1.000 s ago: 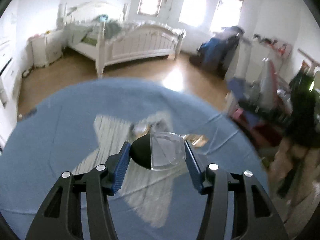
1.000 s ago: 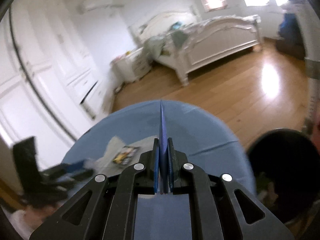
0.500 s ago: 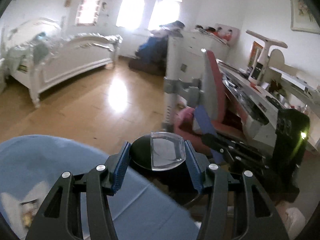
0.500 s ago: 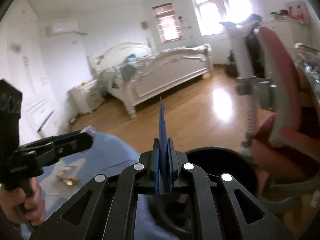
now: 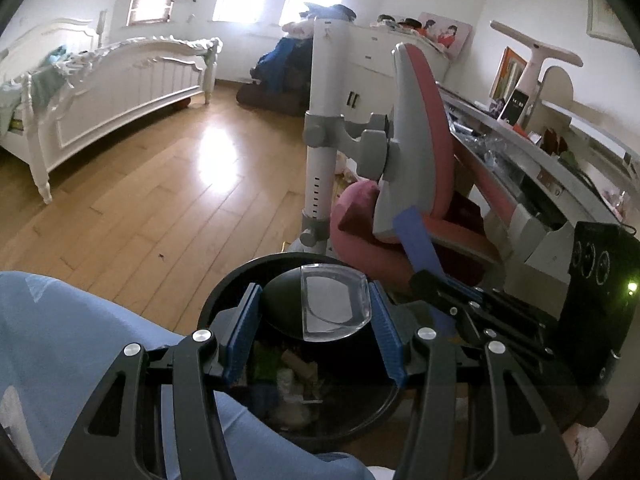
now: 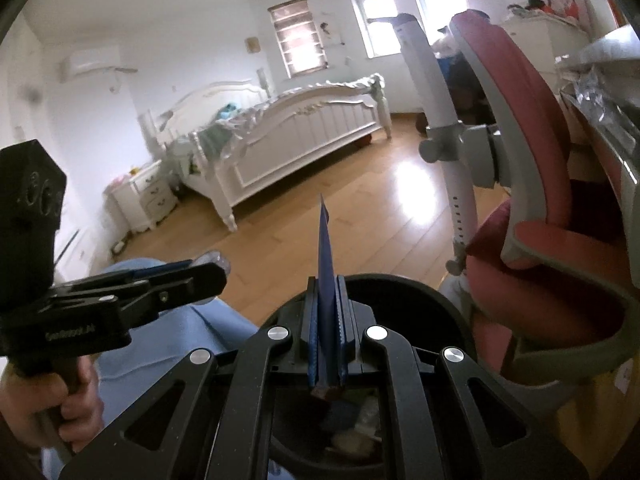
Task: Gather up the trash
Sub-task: 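Carry the clear lid and blue tube over the bin and open both tools, then grasp the coin battery card with the left tool while the right tool grasps the gold wrapper strip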
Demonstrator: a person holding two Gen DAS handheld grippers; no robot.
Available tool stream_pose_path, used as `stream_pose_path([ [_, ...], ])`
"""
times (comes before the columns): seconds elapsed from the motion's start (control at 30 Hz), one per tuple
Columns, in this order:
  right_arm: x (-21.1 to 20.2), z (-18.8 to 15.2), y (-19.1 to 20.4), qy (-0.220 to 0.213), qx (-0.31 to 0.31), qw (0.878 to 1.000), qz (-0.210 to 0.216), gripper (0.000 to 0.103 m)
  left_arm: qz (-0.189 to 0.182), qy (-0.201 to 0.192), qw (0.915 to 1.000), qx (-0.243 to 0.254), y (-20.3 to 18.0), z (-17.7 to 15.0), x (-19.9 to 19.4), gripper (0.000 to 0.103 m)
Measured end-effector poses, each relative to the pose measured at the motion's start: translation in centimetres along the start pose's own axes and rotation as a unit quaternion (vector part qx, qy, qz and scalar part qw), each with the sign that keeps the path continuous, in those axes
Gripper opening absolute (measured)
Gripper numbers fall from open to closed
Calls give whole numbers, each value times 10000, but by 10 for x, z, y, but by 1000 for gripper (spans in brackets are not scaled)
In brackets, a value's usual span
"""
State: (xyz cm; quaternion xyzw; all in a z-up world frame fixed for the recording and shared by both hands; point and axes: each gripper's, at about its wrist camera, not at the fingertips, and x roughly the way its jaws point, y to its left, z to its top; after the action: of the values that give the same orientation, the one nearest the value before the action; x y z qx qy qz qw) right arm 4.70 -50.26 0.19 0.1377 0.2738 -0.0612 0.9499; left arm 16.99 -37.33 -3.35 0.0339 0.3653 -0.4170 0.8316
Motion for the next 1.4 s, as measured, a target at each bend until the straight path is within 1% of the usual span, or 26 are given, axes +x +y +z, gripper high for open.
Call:
stream_pose_path([
  [0.43, 11, -4, -6, 213, 85, 9997, 24, 9, 1, 135, 9999, 59, -4, 5, 12, 55],
  [0.47, 13, -3, -7, 278, 103, 9996, -1, 13, 2, 162, 9998, 99, -4, 6, 12, 55],
  [0.5, 16, -3, -8, 360, 131, 9992, -61, 29, 7, 182, 9997, 143, -5, 7, 12, 65],
  [0.53, 17, -3, -10, 384, 187, 9990, -96, 39, 48, 174, 9996, 198, -7, 9, 12, 84],
  [0.57, 17, -2, -12, 350, 237, 9991, -97, 55, 74, 133, 9997, 210, -8, 9, 10, 90],
  [0.6, 14, -2, -14, 269, 279, 9992, -91, 66, 80, 27, 9997, 217, -8, 10, 6, 92],
  [0.67, 9, -2, -14, 187, 257, 9994, -98, 69, 45, -51, 9997, 253, -9, 11, -1, 92],
  [0.83, 5, -6, -6, 252, 245, 9993, -88, 69, 91, -72, 9999, 113, -1, 7, -20, 92],
  [0.97, 3, -8, 10, 350, 153, 9992, 77, 68, 215, -174, 9996, -116, 21, -6, -55, 92],
  [1.1, 6, -13, 38, 548, -67, 9976, 421, 68, 468, -202, 9980, -379, 53, -24, -89, 92],
  [1.2, 7, -18, 72, 791, -385, 9913, 975, 68, 579, -79, 9975, -396, 88, -44, -119, 92],
  [1.23, 8, -21, 89, 943, -585, 9857, 1269, 68, 628, 9, 9974, -343, 100, -51, -129, 92],
  [1.27, 8, -23, 100, 1021, -735, 9816, 1436, 68, 658, 72, 9974, -301, 108, -56, -135, 92],
  [1.33, 9, -27, 128, 1202, -1126, 9697, 1804, 68, 698, 220, 9972, -140, 131, -71, -153, 92],
  [1.4, 13, -32, 163, 1474, -1573, 9513, 2204, 68, 708, 368, 9968, 71, 146, -84, -163, 92],
])
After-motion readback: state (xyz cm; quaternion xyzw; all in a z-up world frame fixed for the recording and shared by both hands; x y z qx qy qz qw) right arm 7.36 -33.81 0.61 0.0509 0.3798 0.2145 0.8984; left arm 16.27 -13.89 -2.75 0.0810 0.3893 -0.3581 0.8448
